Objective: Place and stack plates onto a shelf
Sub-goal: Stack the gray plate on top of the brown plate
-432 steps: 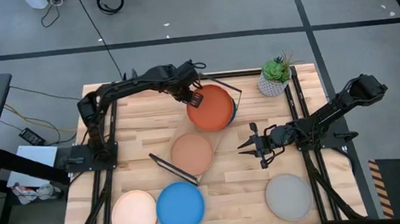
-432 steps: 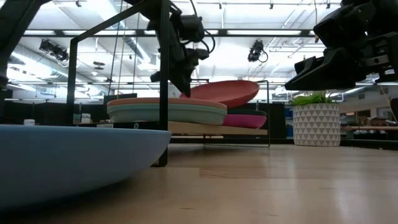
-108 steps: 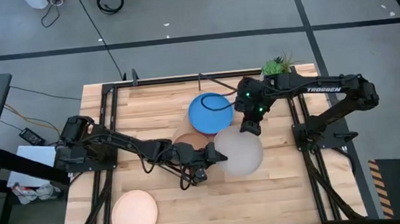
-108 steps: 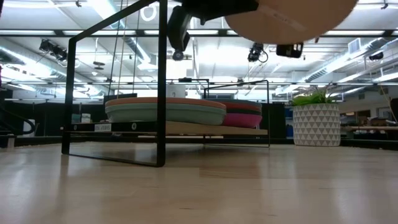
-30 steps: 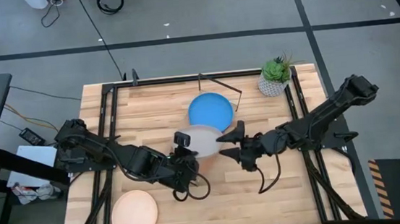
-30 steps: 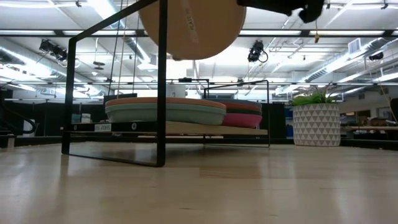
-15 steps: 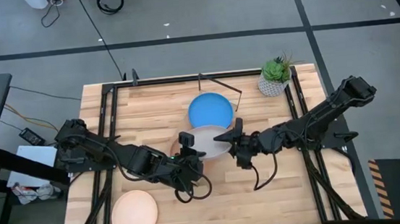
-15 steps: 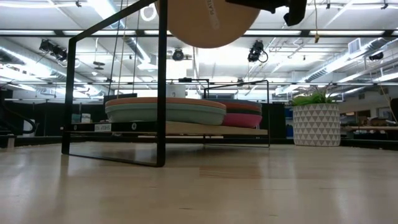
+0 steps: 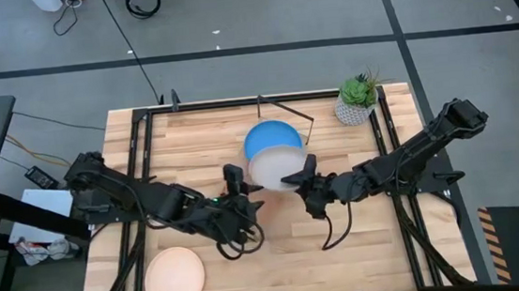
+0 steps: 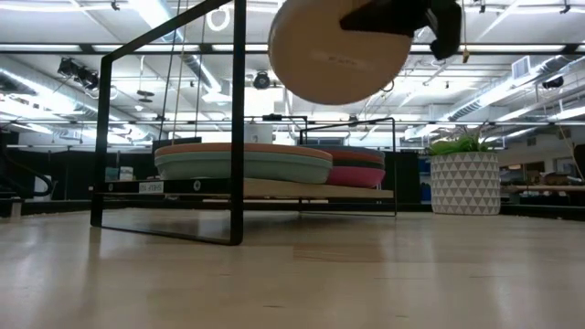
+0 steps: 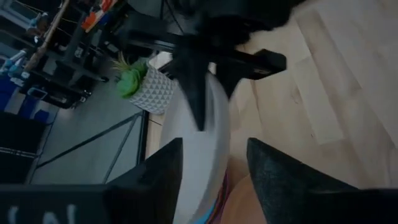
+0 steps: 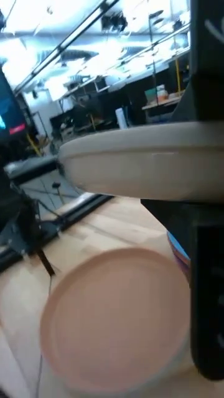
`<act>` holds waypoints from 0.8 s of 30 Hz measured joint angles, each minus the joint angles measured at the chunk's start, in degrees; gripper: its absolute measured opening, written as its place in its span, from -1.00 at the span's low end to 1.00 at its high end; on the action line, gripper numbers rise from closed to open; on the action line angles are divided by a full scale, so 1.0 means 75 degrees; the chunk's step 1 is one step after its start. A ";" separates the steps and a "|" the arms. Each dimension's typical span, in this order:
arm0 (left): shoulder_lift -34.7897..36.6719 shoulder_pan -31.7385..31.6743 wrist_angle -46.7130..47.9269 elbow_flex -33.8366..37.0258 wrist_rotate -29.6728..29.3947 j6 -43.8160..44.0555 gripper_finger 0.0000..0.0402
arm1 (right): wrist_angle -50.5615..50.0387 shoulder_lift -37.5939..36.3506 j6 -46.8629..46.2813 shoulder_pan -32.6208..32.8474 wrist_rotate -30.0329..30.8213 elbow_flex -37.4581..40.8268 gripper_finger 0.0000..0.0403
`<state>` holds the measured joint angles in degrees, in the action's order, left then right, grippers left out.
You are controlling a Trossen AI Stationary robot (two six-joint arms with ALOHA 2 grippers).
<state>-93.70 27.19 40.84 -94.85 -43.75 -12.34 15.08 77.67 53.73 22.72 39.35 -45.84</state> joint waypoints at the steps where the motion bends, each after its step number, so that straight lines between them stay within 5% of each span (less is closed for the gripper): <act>1: 0.0074 -0.0001 0.0014 0.0000 0.0003 0.0064 -0.06 | -0.0132 0.0000 0.0001 0.0046 -0.0050 0.0000 -0.61; 13: 0.1066 -0.0001 0.0297 0.0003 -0.0015 0.0830 -0.02 | -0.1183 0.0102 0.0318 0.0127 -0.2516 -0.0002 -0.63; 24: 0.1475 -0.0065 0.0013 -0.0003 -0.0420 0.1620 -0.02 | 0.1177 0.1867 0.1975 0.0117 -0.1538 -0.0003 -0.66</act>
<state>-82.64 26.70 40.94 -94.87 -46.90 -0.19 23.90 91.67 68.54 23.59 27.81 -45.87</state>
